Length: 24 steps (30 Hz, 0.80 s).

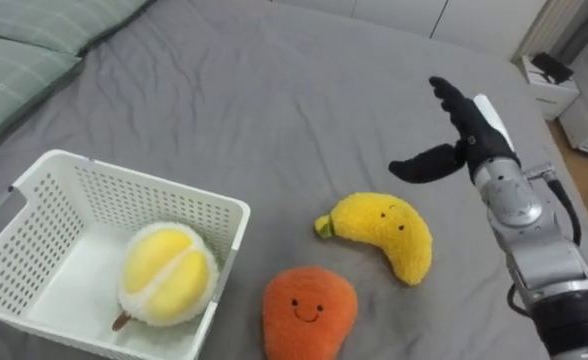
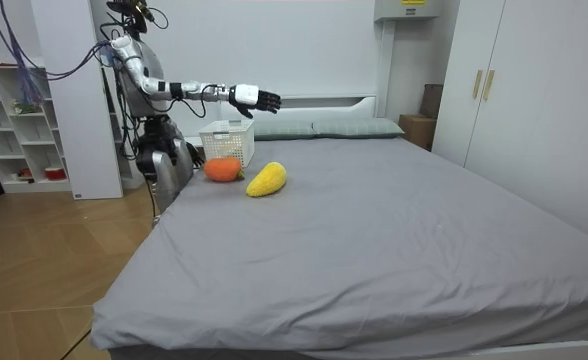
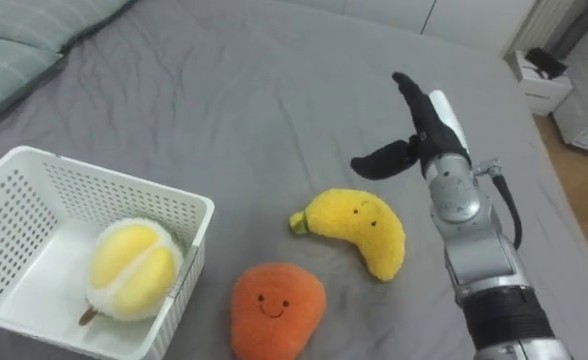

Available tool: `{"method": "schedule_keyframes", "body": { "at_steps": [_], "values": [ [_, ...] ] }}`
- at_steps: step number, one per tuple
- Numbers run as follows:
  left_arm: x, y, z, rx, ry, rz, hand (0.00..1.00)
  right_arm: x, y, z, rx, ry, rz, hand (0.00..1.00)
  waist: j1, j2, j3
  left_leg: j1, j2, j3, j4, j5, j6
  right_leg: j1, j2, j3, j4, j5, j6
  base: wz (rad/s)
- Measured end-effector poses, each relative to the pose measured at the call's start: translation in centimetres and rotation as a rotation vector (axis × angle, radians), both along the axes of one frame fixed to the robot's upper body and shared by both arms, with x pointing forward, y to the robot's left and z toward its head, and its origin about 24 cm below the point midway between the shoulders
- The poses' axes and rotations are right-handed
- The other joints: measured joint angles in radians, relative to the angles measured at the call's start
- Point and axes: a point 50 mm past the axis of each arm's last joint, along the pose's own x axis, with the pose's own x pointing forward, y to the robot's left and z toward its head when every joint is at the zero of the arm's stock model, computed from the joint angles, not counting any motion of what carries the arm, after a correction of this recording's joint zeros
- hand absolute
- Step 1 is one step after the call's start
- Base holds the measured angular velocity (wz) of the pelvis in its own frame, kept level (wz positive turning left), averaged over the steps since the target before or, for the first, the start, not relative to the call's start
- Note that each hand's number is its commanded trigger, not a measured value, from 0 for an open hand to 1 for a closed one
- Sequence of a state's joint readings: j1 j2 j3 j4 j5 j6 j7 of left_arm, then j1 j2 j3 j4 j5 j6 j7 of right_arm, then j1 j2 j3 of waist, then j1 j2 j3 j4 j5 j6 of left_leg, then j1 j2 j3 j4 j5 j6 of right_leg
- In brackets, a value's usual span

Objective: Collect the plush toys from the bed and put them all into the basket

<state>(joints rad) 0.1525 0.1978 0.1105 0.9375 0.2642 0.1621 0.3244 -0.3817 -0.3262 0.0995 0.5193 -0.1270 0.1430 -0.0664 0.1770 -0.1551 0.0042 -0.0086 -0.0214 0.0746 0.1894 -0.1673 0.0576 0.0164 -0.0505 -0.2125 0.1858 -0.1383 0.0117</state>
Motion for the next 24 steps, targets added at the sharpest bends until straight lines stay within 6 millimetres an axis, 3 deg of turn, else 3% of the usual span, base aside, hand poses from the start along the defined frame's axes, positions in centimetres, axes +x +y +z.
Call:
{"method": "schedule_keyframes", "body": {
  "at_steps": [3, 7, 12, 18, 24],
  "values": [
    [1.9, -0.3, 0.2, -0.003, -0.036, -0.029, 0.00, 0.3, -0.9, -1.1, -0.005, 0.049, -0.068, 0.00, 0.011, -0.003, 0.0047, -0.061, 0.000, -0.002, 0.015, 0.001, 0.001, -0.054, 0.000, -0.004, 0.000, 0.007, -0.003, 0.04],
    [3.5, -0.9, 0.4, 0.000, -0.074, -0.062, 0.00, 1.1, -1.6, -1.8, -0.029, 0.085, -0.111, 0.00, 0.018, 0.000, 0.0218, -0.140, 0.005, -0.014, 0.035, 0.004, 0.000, -0.121, 0.002, -0.023, -0.001, 0.017, -0.007, 0.07],
    [4.6, -1.4, 0.4, 0.004, -0.102, -0.090, 0.00, 0.9, -2.8, -2.9, -0.086, 0.138, -0.173, 0.00, 0.026, 0.001, 0.0252, -0.210, 0.005, -0.024, 0.040, 0.009, -0.004, -0.187, 0.003, -0.037, -0.001, 0.018, -0.008, 0.08],
    [4.9, -1.7, 0.4, -0.002, -0.114, -0.103, 0.00, -0.6, -4.3, -4.8, -0.136, 0.235, -0.231, 0.00, 0.040, 0.020, 0.0396, -0.240, 0.005, -0.035, 0.042, 0.009, -0.004, -0.212, 0.004, -0.040, -0.005, 0.018, -0.008, 0.04],
    [5.1, -1.0, 0.7, 0.012, -0.131, -0.111, 0.00, -1.5, -5.2, -5.6, -0.165, 0.264, -0.278, 0.00, 0.057, 0.029, 0.0426, -0.268, 0.008, -0.038, 0.043, 0.009, -0.004, -0.242, 0.007, -0.044, -0.006, 0.018, -0.008, -0.02]
  ]
}}
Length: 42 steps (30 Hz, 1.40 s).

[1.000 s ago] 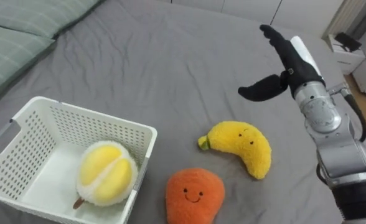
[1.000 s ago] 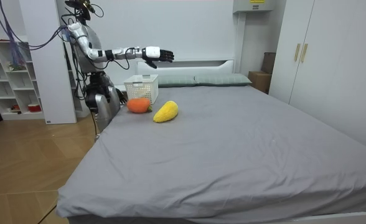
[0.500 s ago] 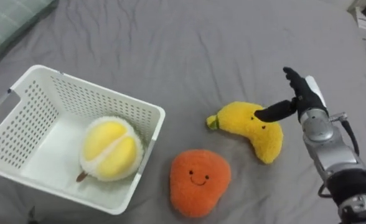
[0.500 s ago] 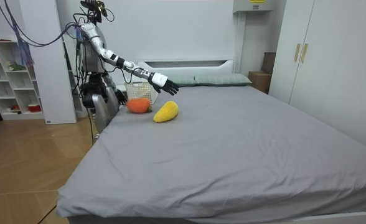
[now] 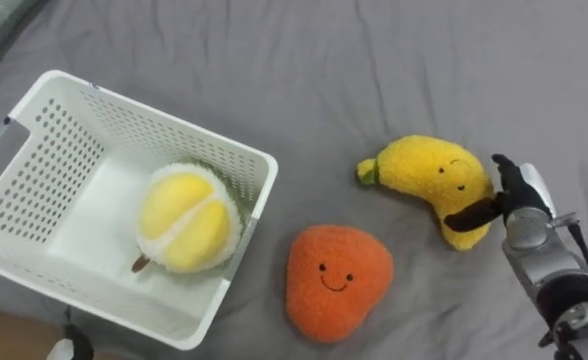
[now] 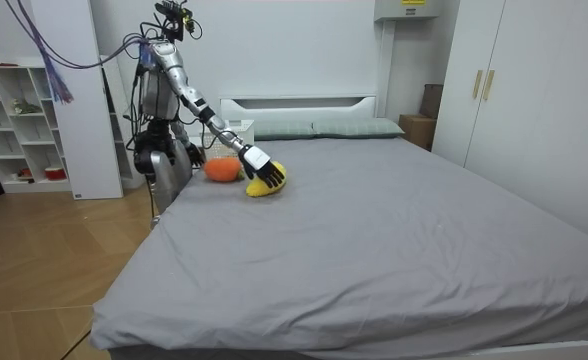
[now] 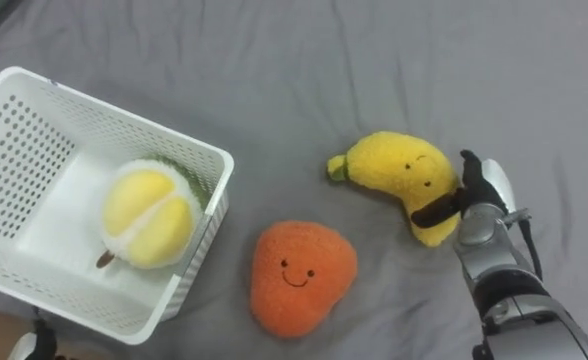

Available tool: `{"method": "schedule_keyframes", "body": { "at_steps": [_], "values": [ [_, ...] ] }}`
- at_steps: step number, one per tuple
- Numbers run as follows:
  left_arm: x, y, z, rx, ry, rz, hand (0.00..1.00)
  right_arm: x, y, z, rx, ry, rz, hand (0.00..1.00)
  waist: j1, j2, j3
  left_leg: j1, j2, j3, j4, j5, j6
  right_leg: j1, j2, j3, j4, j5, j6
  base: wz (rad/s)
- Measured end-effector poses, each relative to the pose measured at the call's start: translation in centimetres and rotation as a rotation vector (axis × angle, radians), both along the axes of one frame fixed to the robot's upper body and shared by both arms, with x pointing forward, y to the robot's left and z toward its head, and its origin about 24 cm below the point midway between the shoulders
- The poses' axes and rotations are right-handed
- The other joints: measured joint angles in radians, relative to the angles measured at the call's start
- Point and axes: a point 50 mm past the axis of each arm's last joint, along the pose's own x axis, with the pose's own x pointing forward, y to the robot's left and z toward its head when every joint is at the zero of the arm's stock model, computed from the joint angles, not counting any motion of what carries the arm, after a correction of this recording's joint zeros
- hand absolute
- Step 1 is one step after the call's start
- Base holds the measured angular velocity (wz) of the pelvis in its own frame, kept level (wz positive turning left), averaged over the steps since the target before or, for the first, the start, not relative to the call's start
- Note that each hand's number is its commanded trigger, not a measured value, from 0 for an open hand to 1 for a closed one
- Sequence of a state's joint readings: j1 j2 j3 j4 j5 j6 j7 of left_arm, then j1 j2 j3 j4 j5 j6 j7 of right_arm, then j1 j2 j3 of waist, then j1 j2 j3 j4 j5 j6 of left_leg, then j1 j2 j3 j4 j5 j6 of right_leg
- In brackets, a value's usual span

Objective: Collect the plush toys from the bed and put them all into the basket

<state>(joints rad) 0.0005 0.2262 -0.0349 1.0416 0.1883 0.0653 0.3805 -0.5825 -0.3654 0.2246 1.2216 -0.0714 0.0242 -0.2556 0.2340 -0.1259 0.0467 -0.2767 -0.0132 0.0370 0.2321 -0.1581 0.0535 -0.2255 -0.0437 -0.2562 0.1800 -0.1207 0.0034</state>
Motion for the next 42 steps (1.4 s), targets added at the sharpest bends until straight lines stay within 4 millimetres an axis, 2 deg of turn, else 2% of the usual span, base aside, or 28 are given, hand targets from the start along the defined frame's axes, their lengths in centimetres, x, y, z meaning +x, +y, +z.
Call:
{"method": "schedule_keyframes", "body": {
  "at_steps": [1, 2, 3, 4, 13, 22, 29, 32, 38, 40, 42],
  "values": [
    [0.0, 0.0, 0.0, -0.001, -0.001, 0.001, 0.00, -0.2, -0.1, -0.1, -0.006, 0.006, -0.009, 0.00, 0.001, 0.001, 0.0006, -0.001, 0.000, -0.001, 0.000, 0.000, 0.000, -0.001, 0.000, -0.002, -0.001, 0.000, 0.000, 0.00],
    [0.0, 0.1, 0.0, -0.002, -0.004, 0.002, 0.00, -0.3, -0.3, -0.3, -0.014, 0.011, -0.017, 0.53, 0.001, 0.001, 0.0006, -0.004, 0.000, -0.002, 0.000, 0.000, 0.000, 0.000, 0.000, -0.006, -0.004, 0.000, 0.000, 0.00],
    [0.1, 0.1, 0.1, -0.005, -0.008, 0.005, 0.00, -0.4, -0.3, -0.3, -0.017, 0.012, -0.019, 0.61, 0.000, 0.001, 0.0006, -0.006, -0.001, -0.003, 0.000, 0.000, 0.000, -0.001, 0.000, -0.007, -0.007, 0.000, 0.000, 0.05],
    [0.3, 0.0, 0.1, -0.013, -0.016, 0.012, 0.00, -0.4, -0.4, -0.3, -0.026, 0.011, -0.020, 1.00, 0.000, 0.001, 0.0008, -0.011, -0.002, -0.005, 0.000, 0.000, 0.000, -0.003, 0.000, -0.007, -0.012, 0.000, 0.000, 0.04],
    [0.2, -0.1, -0.1, -0.048, -0.007, 0.025, 0.00, -1.6, -1.2, -1.3, -0.061, 0.082, -0.041, 1.00, 0.006, 0.005, 0.0025, -0.016, -0.004, -0.012, 0.001, 0.000, 0.000, -0.003, -0.003, -0.022, -0.011, 0.000, 0.000, 0.03],
    [0.8, -0.5, -0.1, -0.075, -0.006, 0.017, 0.00, -2.0, -1.8, -1.3, -0.101, 0.106, -0.032, 1.00, 0.016, 0.010, 0.0024, -0.028, -0.008, -0.026, 0.008, 0.000, 0.000, -0.004, -0.006, -0.045, -0.010, 0.000, 0.000, 0.05],
    [0.4, -0.3, -0.2, -0.072, 0.003, 0.023, 0.00, -2.0, -1.9, -1.3, -0.090, 0.097, -0.045, 1.00, 0.017, 0.014, 0.0004, -0.027, -0.009, -0.028, 0.008, 0.000, 0.000, -0.004, -0.006, -0.046, -0.011, 0.000, 0.000, 0.01],
    [0.3, -0.3, -0.2, -0.070, 0.003, 0.020, 0.00, -1.9, -2.3, -1.0, -0.078, 0.078, -0.066, 1.00, 0.015, 0.016, -0.0033, -0.025, -0.009, -0.028, 0.008, 0.000, 0.000, -0.002, -0.007, -0.046, -0.011, 0.000, 0.000, 0.00],
    [-0.1, -0.3, -0.3, -0.071, -0.003, 0.014, 0.00, -1.2, -2.5, 0.2, -0.070, 0.006, -0.069, 1.00, -0.009, 0.023, -0.0122, 0.035, -0.007, -0.017, 0.000, 0.000, 0.000, 0.049, -0.010, -0.043, -0.012, 0.000, 0.000, -0.06],
    [-0.9, 0.0, -0.4, -0.069, 0.010, 0.040, 0.00, 0.0, -2.7, 2.0, -0.095, -0.068, -0.033, 1.00, -0.023, 0.021, -0.0164, 0.066, -0.005, -0.005, -0.005, 0.000, 0.000, 0.074, -0.012, -0.037, -0.012, 0.000, 0.000, -0.15],
    [-1.5, 0.3, -0.5, -0.066, 0.016, 0.066, 0.00, 0.6, -3.3, 3.5, -0.119, -0.130, -0.021, 1.00, -0.041, 0.021, -0.0174, 0.089, -0.004, 0.004, -0.013, 0.000, 0.000, 0.095, -0.011, -0.036, -0.014, 0.000, 0.000, -0.02]
  ]
}}
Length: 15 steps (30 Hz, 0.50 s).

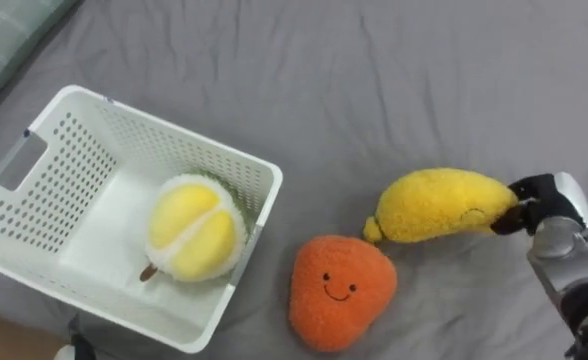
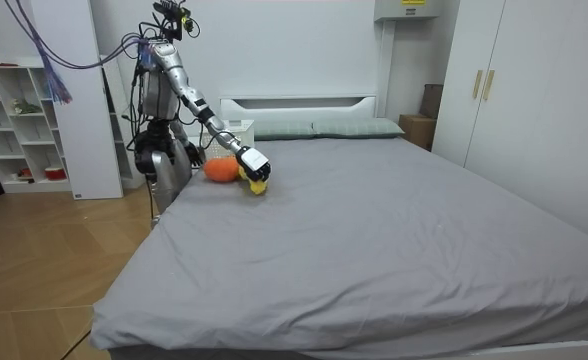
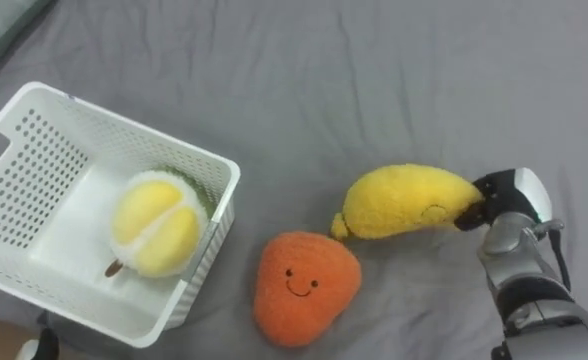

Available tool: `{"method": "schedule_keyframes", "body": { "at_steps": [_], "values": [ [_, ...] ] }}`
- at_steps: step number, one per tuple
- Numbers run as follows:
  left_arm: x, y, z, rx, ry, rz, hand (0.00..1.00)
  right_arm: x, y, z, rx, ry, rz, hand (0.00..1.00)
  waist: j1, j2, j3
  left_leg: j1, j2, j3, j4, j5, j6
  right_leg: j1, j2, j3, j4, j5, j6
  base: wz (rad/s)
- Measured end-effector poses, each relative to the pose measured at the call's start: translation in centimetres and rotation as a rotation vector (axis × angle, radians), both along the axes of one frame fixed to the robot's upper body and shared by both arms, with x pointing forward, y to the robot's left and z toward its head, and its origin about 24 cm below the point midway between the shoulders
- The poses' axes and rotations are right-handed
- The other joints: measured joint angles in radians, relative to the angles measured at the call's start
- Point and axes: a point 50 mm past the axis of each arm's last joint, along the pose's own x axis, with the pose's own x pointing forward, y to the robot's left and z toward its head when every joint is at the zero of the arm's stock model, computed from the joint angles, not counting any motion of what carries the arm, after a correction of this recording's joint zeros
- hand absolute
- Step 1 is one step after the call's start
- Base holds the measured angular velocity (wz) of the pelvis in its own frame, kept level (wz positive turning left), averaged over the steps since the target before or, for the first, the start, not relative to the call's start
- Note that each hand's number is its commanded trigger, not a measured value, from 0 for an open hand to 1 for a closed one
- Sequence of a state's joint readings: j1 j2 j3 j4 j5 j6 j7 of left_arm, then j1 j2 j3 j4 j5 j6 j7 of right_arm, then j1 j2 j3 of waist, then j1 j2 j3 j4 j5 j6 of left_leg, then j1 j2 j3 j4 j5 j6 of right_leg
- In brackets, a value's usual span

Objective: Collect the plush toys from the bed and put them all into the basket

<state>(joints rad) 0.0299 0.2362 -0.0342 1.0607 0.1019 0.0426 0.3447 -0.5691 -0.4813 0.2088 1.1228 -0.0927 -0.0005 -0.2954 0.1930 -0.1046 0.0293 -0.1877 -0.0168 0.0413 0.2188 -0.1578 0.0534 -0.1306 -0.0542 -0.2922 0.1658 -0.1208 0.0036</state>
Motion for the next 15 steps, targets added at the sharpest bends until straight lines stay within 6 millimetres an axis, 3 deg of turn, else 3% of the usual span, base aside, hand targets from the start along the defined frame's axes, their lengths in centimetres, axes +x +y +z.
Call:
{"method": "schedule_keyframes", "body": {
  "at_steps": [3, 5, 6, 8, 10, 15],
  "values": [
    [-1.5, 0.5, -0.2, 0.003, 0.021, 0.040, 0.00, 0.5, -0.3, 1.4, 0.003, -0.070, -0.012, 1.00, -0.009, -0.004, -0.0076, 0.045, 0.004, 0.012, -0.016, 0.000, 0.000, 0.034, 0.003, 0.014, 0.001, 0.000, 0.000, -0.07],
    [-2.2, 0.6, -0.3, 0.005, 0.030, 0.048, 0.00, 1.4, 0.2, 2.9, 0.004, -0.141, 0.017, 1.00, -0.036, -0.003, -0.0095, 0.060, 0.004, 0.011, -0.017, 0.000, 0.000, 0.047, 0.003, 0.014, 0.002, 0.000, 0.000, -0.06],
    [-2.5, 0.7, -0.3, 0.007, 0.038, 0.049, 0.00, 1.8, 0.4, 3.9, 0.001, -0.184, 0.038, 1.00, -0.053, -0.004, -0.0143, 0.064, 0.004, 0.012, -0.017, 0.000, 0.000, 0.051, 0.002, 0.014, 0.002, 0.000, 0.000, -0.05],
    [-2.7, 0.8, -0.3, 0.010, 0.042, 0.050, 0.00, 2.1, 0.6, 4.6, 0.007, -0.219, 0.047, 1.00, -0.058, -0.004, -0.0167, 0.093, 0.003, 0.015, -0.021, 0.000, 0.000, 0.076, 0.004, 0.021, 0.001, 0.000, 0.000, -0.07],
    [-3.8, 1.1, -0.4, 0.016, 0.061, 0.076, 0.00, 2.5, 1.8, 6.1, 0.014, -0.292, 0.104, 1.00, -0.056, -0.001, -0.0268, 0.134, 0.004, 0.034, -0.041, 0.000, -0.002, 0.101, 0.007, 0.041, 0.001, -0.001, 0.000, -0.25],
    [-4.7, 1.3, -0.4, 0.036, 0.076, 0.095, 0.00, 3.2, 4.4, 9.8, 0.015, -0.468, 0.232, 1.00, -0.074, 0.005, -0.0317, 0.182, 0.004, 0.037, -0.049, 0.000, -0.002, 0.145, 0.006, 0.044, 0.002, -0.001, 0.000, -0.05]
  ]
}}
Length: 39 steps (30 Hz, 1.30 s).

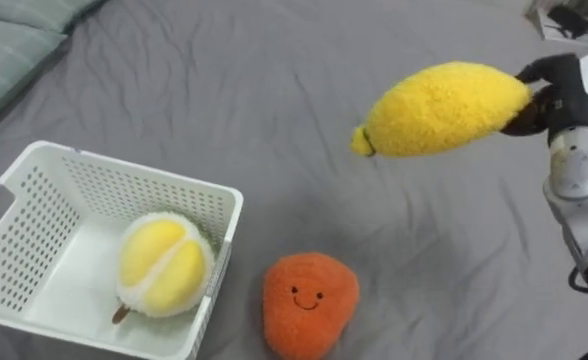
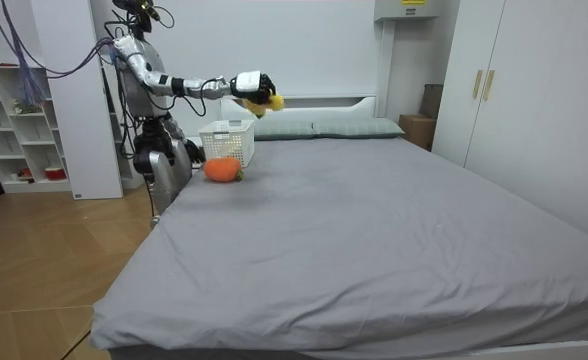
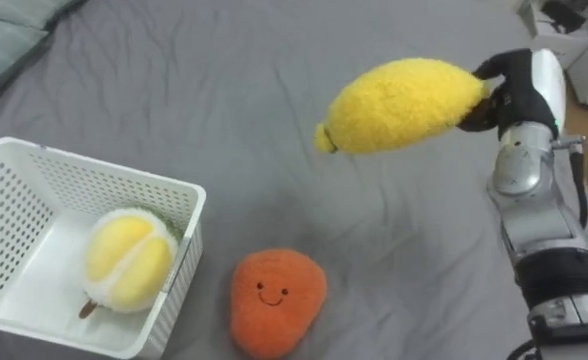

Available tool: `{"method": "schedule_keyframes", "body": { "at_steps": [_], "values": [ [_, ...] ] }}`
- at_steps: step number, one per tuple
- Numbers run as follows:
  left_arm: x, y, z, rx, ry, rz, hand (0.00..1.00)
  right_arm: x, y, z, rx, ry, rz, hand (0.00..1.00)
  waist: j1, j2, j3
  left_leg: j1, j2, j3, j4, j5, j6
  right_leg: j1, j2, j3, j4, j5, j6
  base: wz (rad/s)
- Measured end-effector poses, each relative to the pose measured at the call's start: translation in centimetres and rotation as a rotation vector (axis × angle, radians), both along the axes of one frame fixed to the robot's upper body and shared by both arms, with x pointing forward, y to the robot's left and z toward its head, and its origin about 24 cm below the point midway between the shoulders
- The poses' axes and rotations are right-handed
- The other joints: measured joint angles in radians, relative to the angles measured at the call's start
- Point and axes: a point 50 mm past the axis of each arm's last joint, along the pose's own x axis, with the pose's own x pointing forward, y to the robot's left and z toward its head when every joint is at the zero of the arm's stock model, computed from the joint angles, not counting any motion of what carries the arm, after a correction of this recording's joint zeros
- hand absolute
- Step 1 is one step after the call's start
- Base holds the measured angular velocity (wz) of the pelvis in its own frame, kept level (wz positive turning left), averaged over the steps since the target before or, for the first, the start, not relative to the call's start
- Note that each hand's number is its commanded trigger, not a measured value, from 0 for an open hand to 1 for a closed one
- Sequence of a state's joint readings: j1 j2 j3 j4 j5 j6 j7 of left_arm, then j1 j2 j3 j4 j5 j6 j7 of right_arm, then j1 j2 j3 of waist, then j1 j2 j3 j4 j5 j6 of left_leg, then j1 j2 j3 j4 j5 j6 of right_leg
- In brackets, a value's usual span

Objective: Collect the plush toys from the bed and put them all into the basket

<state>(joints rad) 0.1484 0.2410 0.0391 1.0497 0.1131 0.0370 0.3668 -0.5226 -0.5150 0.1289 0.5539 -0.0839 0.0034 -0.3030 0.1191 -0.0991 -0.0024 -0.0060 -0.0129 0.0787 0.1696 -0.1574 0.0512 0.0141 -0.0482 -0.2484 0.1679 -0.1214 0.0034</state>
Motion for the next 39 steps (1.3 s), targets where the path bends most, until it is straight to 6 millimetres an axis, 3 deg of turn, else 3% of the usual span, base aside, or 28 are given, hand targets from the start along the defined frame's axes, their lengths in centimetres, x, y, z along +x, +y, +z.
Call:
{"method": "schedule_keyframes", "body": {
  "at_steps": [3, 7, 9, 10, 16, 24, 35, 39],
  "values": [
    [0.1, -0.1, 0.1, -0.001, -0.012, -0.003, 0.00, 0.1, 1.1, 1.5, -0.028, -0.067, 0.049, 1.00, -0.002, 0.005, 0.0009, 0.011, -0.001, 0.000, 0.000, 0.000, 0.000, 0.012, 0.000, -0.001, 0.001, 0.000, 0.000, 0.01],
    [-0.2, -1.1, -0.2, -0.024, -0.015, 0.000, 0.00, -1.3, 3.2, 3.3, -0.036, -0.167, 0.155, 1.00, -0.004, 0.033, -0.0033, 0.024, -0.003, -0.003, -0.001, -0.001, 0.002, 0.025, 0.000, -0.005, 0.000, 0.000, 0.001, 0.02],
    [-0.3, -1.3, -0.3, -0.030, -0.012, -0.001, 0.00, -1.3, 3.8, 3.8, -0.030, -0.184, 0.184, 1.00, -0.004, 0.042, 0.0025, 0.037, -0.003, -0.004, -0.003, 0.000, 0.002, 0.038, 0.000, -0.005, 0.000, -0.002, 0.003, 0.00],
    [-0.4, -1.3, -0.3, -0.032, -0.011, -0.001, 0.00, -1.4, 4.0, 4.0, -0.035, -0.189, 0.196, 1.00, 0.000, 0.043, 0.0017, 0.039, -0.003, -0.005, -0.005, 0.000, 0.001, 0.040, 0.000, -0.005, 0.002, -0.004, 0.004, 0.00],
    [-0.8, -1.4, -0.2, 0.002, 0.024, -0.092, 0.00, -1.6, 5.7, 4.8, -0.082, -0.206, 0.257, 1.00, 0.012, 0.036, 0.0038, 0.044, -0.001, -0.005, -0.009, -0.001, 0.000, 0.042, 0.004, -0.007, 0.000, -0.004, 0.004, 0.00],
    [-0.5, -1.4, -0.2, 0.002, 0.059, -0.141, 0.00, -2.1, 7.6, 4.7, -0.102, -0.209, 0.322, 1.00, 0.037, 0.004, 0.0083, 0.052, -0.002, -0.036, -0.009, -0.002, -0.001, 0.066, 0.003, -0.037, -0.002, -0.005, 0.005, 0.12],
    [-1.7, -1.4, -0.4, 0.006, 0.092, -0.133, 0.00, -2.1, 10.0, 3.6, -0.116, -0.170, 0.390, 1.00, 0.085, 0.004, 0.0088, 0.032, -0.017, -0.092, 0.001, -0.002, 0.000, 0.074, -0.008, -0.086, -0.002, -0.011, 0.014, 0.13],
    [-1.7, -1.4, -0.4, 0.013, 0.108, -0.142, 0.00, -2.2, 11.1, 3.0, -0.154, -0.153, 0.407, 1.00, 0.124, 0.005, 0.0092, 0.022, -0.020, -0.110, 0.008, -0.002, 0.001, 0.077, -0.011, -0.115, -0.003, -0.012, 0.016, 0.14]
  ]
}}
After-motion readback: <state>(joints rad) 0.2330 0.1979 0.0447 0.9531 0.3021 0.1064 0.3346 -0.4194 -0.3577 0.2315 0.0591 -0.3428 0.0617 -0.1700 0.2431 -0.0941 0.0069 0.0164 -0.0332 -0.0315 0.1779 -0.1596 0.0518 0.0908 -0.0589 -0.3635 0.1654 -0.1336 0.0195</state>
